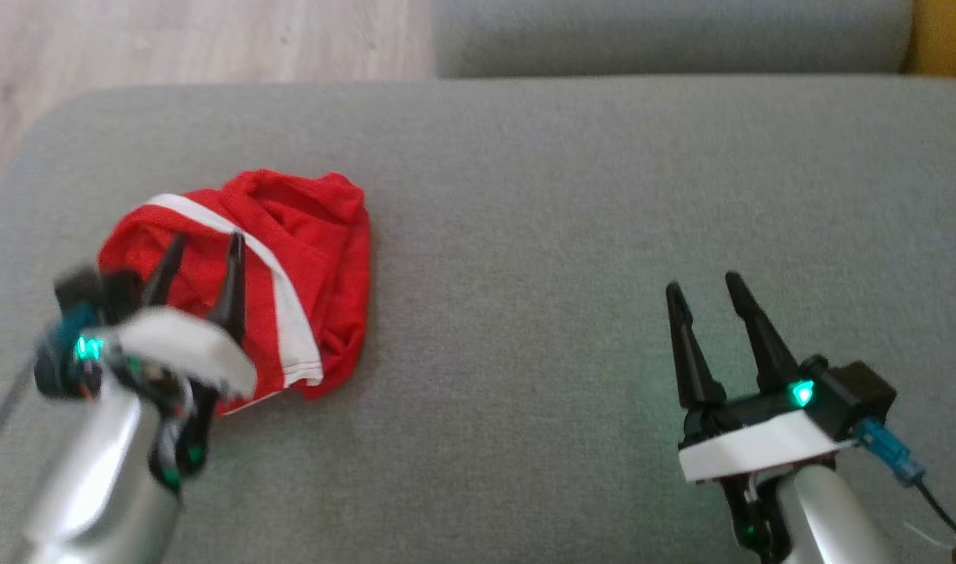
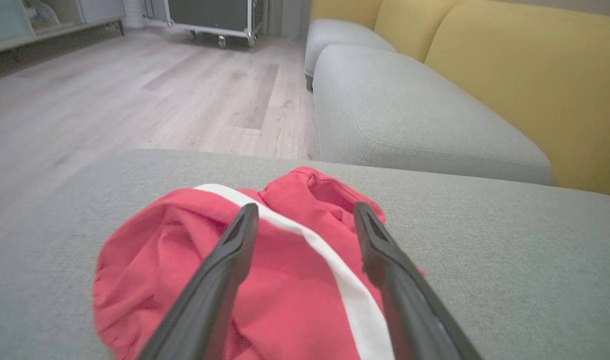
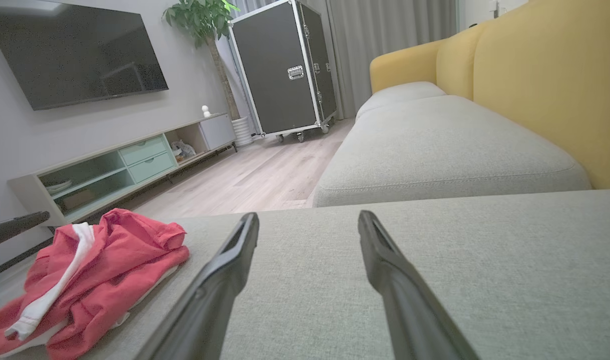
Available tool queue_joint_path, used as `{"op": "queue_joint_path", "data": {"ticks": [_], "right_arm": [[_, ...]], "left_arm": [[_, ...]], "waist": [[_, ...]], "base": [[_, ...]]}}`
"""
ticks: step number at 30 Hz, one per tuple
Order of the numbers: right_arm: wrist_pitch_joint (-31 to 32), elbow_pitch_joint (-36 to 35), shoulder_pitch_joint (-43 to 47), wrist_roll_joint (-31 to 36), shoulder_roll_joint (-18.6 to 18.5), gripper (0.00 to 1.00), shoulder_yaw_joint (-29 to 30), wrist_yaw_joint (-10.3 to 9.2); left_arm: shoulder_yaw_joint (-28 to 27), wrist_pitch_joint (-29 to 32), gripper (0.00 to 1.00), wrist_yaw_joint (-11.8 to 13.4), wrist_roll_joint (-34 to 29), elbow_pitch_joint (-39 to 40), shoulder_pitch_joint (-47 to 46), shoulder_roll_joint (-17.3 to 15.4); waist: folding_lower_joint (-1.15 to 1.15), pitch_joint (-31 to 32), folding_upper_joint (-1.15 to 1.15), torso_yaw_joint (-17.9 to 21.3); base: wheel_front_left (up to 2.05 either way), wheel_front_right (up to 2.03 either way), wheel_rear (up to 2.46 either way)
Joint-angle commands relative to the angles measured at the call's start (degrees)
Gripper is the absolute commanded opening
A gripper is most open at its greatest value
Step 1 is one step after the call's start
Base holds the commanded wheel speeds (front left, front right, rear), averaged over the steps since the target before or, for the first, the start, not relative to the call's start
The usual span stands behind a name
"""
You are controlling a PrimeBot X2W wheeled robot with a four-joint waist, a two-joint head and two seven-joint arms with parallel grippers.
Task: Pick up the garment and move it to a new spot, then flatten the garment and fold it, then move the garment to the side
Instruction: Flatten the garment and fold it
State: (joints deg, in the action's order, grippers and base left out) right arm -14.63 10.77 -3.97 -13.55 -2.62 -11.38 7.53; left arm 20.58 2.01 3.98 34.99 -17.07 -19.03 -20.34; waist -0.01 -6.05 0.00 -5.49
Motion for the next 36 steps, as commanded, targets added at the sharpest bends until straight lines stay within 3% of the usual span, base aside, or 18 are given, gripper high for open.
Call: {"op": "queue_joint_path", "data": {"ticks": [1, 8, 17, 19, 22, 26, 28, 30, 36], "right_arm": [[-0.4, -2.1, -2.9, -0.1, -0.3, 1.00, -1.1, -0.04], [-0.4, -1.9, -4.1, -0.9, -0.3, 1.00, -2.6, -0.04], [-0.4, -2.0, -4.7, -1.5, -0.3, 1.00, -3.3, -0.04], [-0.4, -2.0, -4.8, -1.6, -0.3, 1.00, -3.2, -0.04], [-0.4, -1.8, -4.8, -1.7, -0.3, 1.00, -3.1, -0.04], [-0.4, -1.3, -4.3, -1.8, -0.3, 1.00, -3.2, -0.04], [-0.4, -1.1, -3.9, -1.9, -0.3, 1.00, -3.3, -0.04], [-0.4, -0.9, -3.5, -1.9, -0.3, 1.00, -3.6, -0.04], [-0.4, -0.1, -1.6, -3.1, -0.3, 1.00, -3.6, -0.04]], "left_arm": [[-2.7, 4.1, 1.00, -0.5, 1.7, -0.3, -6.4, -2.0], [-2.6, 14.7, 1.00, -0.2, 4.1, -9.9, -14.4, -3.6], [-1.6, 18.8, 1.00, -0.5, 4.8, -16.2, -15.9, -4.0], [-1.6, 19.1, 0.00, -0.8, 5.3, -17.1, -16.0, -3.8], [-2.1, 17.6, 0.00, -1.4, 5.9, -17.4, -16.0, -3.5], [-3.5, 11.1, 0.00, -3.3, 6.4, -15.1, -16.3, -2.8], [-4.4, 8.6, 0.00, -7.3, 9.4, -12.3, -15.9, -1.0], [-6.0, 6.4, 0.00, -8.8, 12.0, -9.6, -15.6, -0.2], [-8.9, -2.9, 0.00, -10.4, 14.3, 4.1, -12.7, 0.7]], "waist": [[0.01, -2.9, 0.00, 1.6], [0.01, -5.2, 0.00, 3.5], [0.01, -6.1, 0.00, 4.5], [0.01, -6.1, 0.00, 4.6], [0.01, -5.7, 0.00, 4.5], [0.01, -4.3, 0.00, 4.2], [0.01, -3.3, 0.00, 3.8], [0.01, -2.3, 0.00, 3.6], [0.01, 2.7, 0.00, 4.2]], "base": [[0.00, 0.00, 0.00], [0.00, 0.00, 0.00], [0.00, 0.00, 0.00], [0.00, 0.00, 0.00], [0.00, 0.00, 0.00], [0.00, 0.00, 0.00], [0.00, 0.00, 0.00], [0.00, 0.00, 0.00], [0.00, 0.00, 0.00]]}}
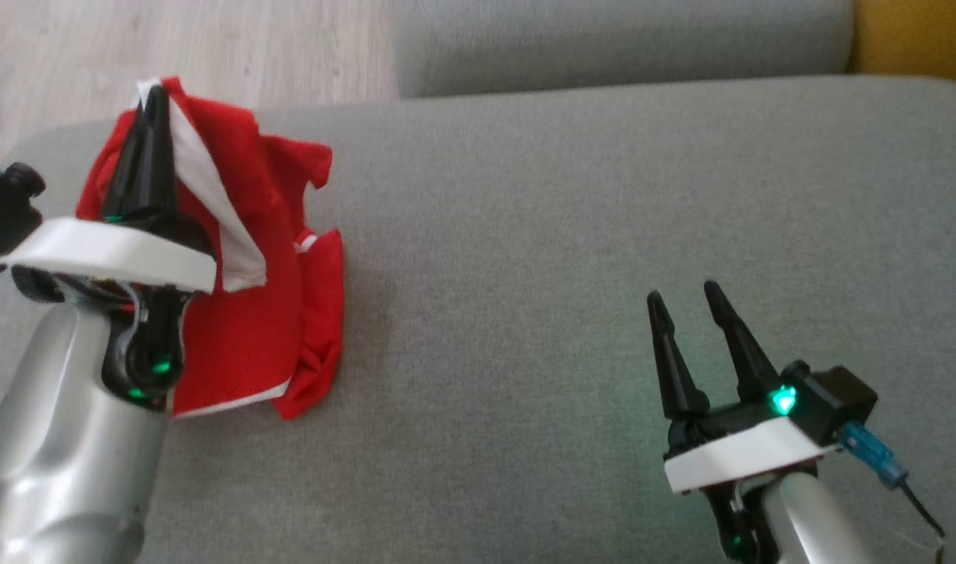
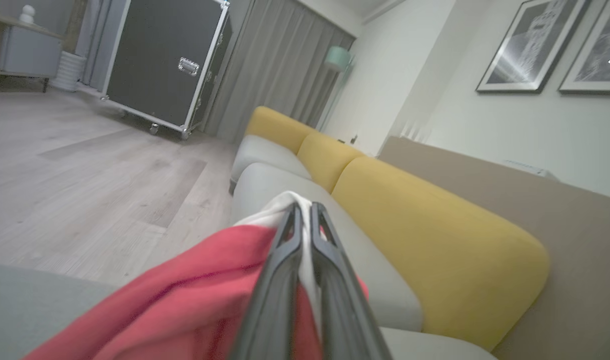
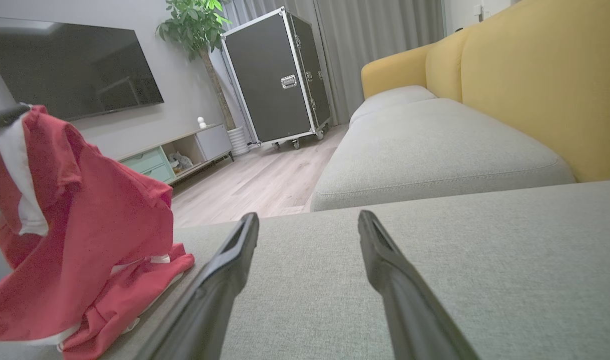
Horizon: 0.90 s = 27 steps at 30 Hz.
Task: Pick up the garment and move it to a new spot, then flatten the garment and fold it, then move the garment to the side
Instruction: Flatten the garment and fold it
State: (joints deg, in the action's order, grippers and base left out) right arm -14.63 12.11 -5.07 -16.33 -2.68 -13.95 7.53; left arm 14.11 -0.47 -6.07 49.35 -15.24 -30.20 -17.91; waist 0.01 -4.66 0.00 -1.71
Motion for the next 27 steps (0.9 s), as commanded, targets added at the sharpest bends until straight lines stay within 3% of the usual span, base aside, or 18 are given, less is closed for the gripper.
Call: {"op": "queue_joint_path", "data": {"ticks": [1, 8, 14, 21, 27], "right_arm": [[-0.4, -1.4, -0.3, -0.5, -0.2, 1.00, -0.9, -0.04], [-0.4, -1.8, -0.4, -0.6, -0.2, 1.00, -0.6, -0.04], [-0.4, -2.7, -1.8, -1.2, -0.2, 1.00, -0.1, -0.04], [-0.4, -4.2, -4.0, -1.9, -0.2, 1.00, -0.2, -0.04], [-0.4, -7.0, -5.8, -3.8, -0.2, 1.00, -1.0, -0.04]], "left_arm": [[-2.6, -0.8, 0.00, -0.3, 0.1, 4.4, -0.9, -1.5], [-1.2, -0.5, 0.00, 2.5, -1.8, 17.9, 1.0, -1.0], [2.9, 2.4, 0.00, 4.3, -5.2, 24.4, -0.8, -0.4], [6.7, 5.0, 0.00, 4.7, -8.5, 24.1, -5.0, 0.3], [9.5, 7.4, 0.00, 3.3, -9.3, 17.5, -11.2, 1.5]], "waist": [[-0.01, 1.7, 0.00, 0.7], [-0.01, 2.4, 0.00, 4.7], [-0.01, 0.8, 0.00, 10.9], [-0.01, -1.6, 0.00, 18.3], [-0.01, -5.1, 0.00, 25.7]], "base": [[0.00, 0.00, 0.00], [0.00, 0.00, 0.00], [0.00, 0.00, 0.00], [0.00, 0.00, 0.00], [0.00, 0.00, 0.00]]}}
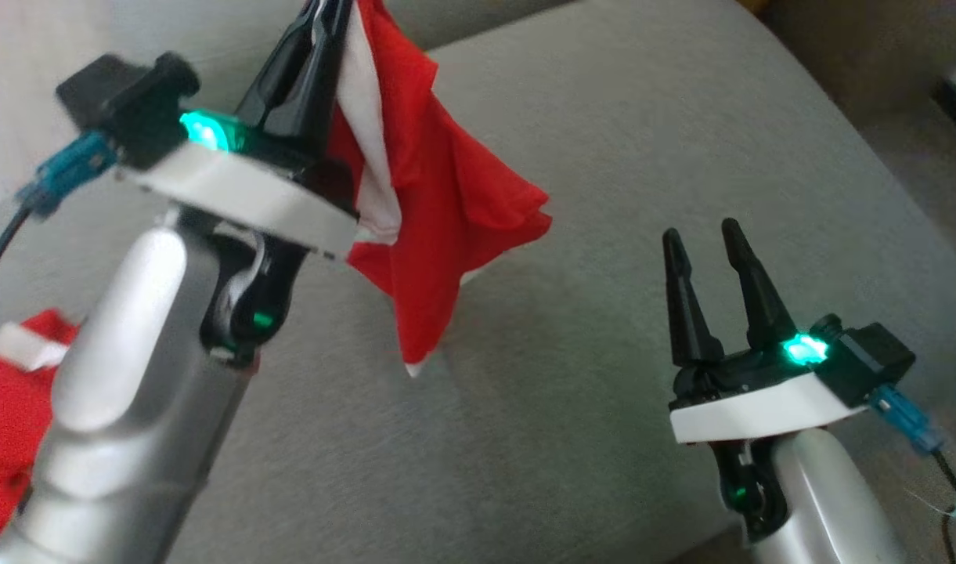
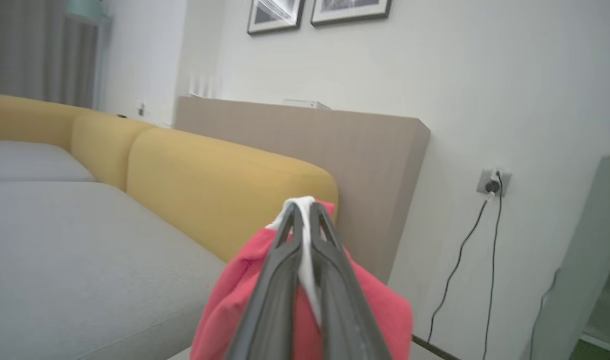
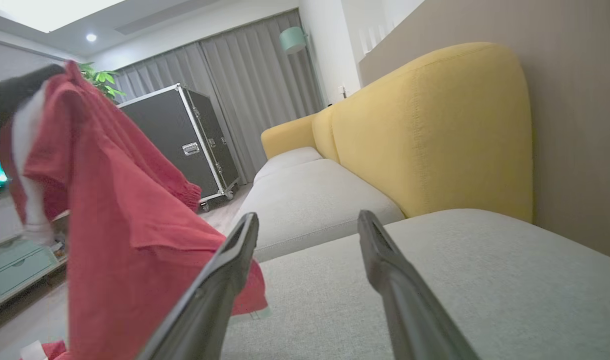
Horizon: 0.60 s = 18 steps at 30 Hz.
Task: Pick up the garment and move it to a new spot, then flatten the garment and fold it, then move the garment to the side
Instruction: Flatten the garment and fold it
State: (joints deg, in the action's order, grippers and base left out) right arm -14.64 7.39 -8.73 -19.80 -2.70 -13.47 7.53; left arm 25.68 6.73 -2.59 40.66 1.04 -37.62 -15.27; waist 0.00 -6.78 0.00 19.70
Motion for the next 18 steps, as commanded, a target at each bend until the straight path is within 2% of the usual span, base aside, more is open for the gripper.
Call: {"op": "queue_joint_path", "data": {"ticks": [1, 5, 6, 7, 12, 18], "right_arm": [[-0.4, -2.5, -2.4, -0.8, -0.2, 1.00, -1.8, -0.04], [-0.4, -3.5, -3.1, -2.4, -0.2, 1.00, -3.1, -0.04], [-0.4, -3.8, -3.3, -2.9, -0.2, 1.00, -3.5, -0.04], [-0.4, -4.0, -3.5, -3.2, -0.2, 1.00, -3.8, -0.04], [-0.4, -4.5, -3.6, -3.9, -0.2, 1.00, -3.2, -0.04], [-0.4, -3.9, -3.2, -2.7, -0.2, 1.00, -1.3, -0.04]], "left_arm": [[-1.8, 0.5, 0.00, -0.5, -0.7, -0.7, -4.9, -0.9], [-0.8, -0.1, 0.00, -1.6, -2.1, -10.7, -10.7, 0.0], [-0.6, -0.9, 0.39, -1.9, -2.8, -13.4, -12.1, 0.1], [-0.2, -1.5, 1.00, -2.2, -3.4, -16.1, -13.6, 0.2], [1.0, -7.1, 1.00, -3.0, -6.8, -26.9, -18.7, 0.6], [1.8, -13.6, 1.00, -4.1, -7.5, -32.3, -18.6, -0.6]], "waist": [[0.00, -3.6, 0.00, 5.4], [0.00, -6.0, 0.00, 8.9], [0.00, -6.5, 0.00, 9.6], [0.00, -7.0, 0.00, 10.2], [0.00, -7.8, 0.00, 10.0], [0.00, -6.5, 0.00, 5.1]], "base": [[0.00, 0.00, 0.00], [0.00, 0.00, 0.00], [0.00, 0.00, 0.00], [0.00, 0.00, 0.00], [0.00, 0.00, 0.00], [0.00, 0.00, 0.00]]}}
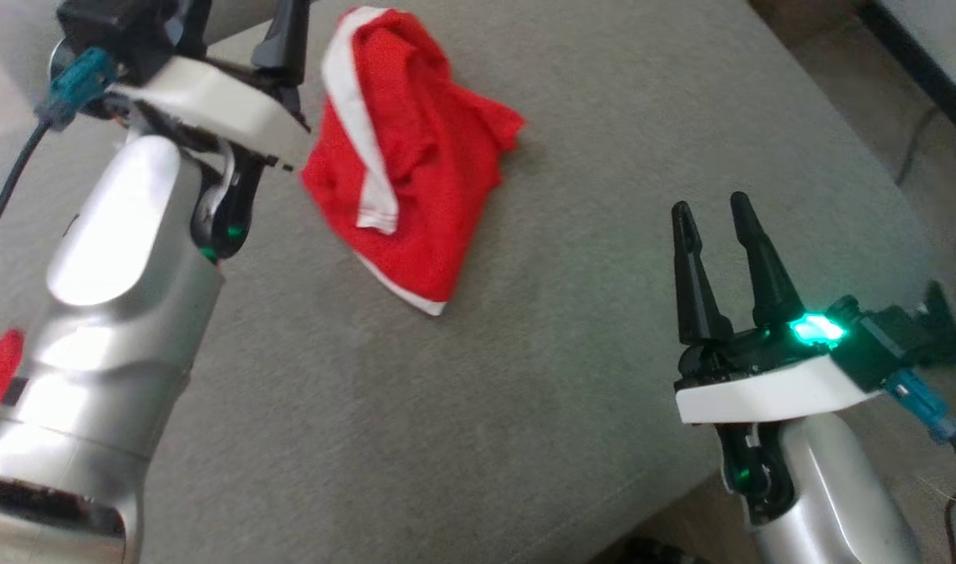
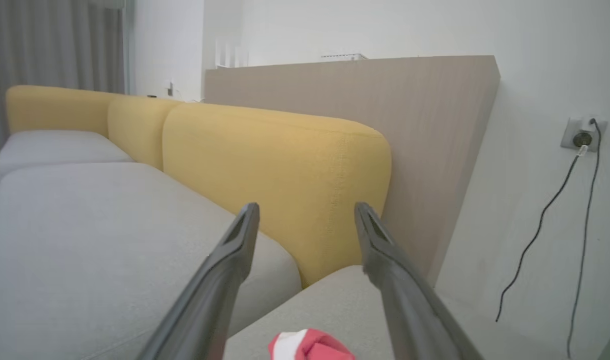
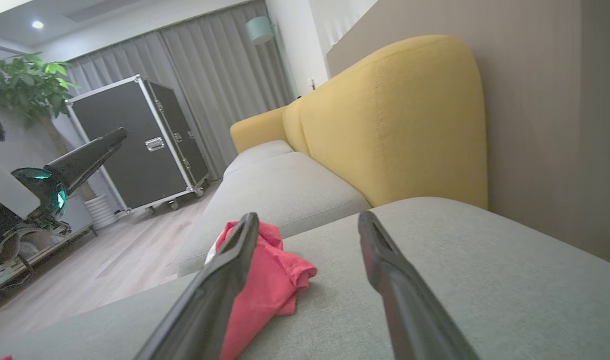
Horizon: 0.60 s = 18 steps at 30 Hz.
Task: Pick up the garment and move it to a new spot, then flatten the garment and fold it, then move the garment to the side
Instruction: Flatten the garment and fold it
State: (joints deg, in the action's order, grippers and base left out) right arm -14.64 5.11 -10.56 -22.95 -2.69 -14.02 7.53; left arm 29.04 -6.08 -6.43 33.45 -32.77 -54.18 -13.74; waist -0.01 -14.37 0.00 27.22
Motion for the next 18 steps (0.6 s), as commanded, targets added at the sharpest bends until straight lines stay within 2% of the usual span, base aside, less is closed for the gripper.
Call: {"op": "queue_joint_path", "data": {"ticks": [1, 10, 15, 18], "right_arm": [[-0.4, -1.5, -1.3, 0.9, -0.2, 1.00, -0.4, -0.04], [-0.4, 0.2, 0.8, 5.4, -0.2, 1.00, 4.2, -0.04], [-0.4, 1.5, 2.7, 7.7, -0.2, 1.00, 5.6, -0.04], [-0.4, 2.2, 3.9, 8.7, -0.2, 1.00, 6.0, -0.04]], "left_arm": [[-1.5, -1.8, 1.00, -0.4, -0.2, 1.3, -1.4, -2.5], [-2.1, -7.8, 1.00, -0.6, 1.6, 5.7, 11.2, -5.6], [-2.5, -8.7, 1.00, 1.7, 1.0, 11.2, 22.5, -6.1], [-3.7, -8.9, 1.00, 3.7, 1.1, 14.8, 29.5, -4.9]], "waist": [[0.01, 1.5, 0.00, -3.5], [0.01, 6.8, 0.00, -15.6], [0.01, 9.6, 0.00, -21.0], [0.01, 11.0, 0.00, -23.4]], "base": [[0.00, 0.00, 0.00], [0.00, 0.00, 0.00], [0.00, 0.00, 0.00], [0.00, 0.00, 0.00]]}}
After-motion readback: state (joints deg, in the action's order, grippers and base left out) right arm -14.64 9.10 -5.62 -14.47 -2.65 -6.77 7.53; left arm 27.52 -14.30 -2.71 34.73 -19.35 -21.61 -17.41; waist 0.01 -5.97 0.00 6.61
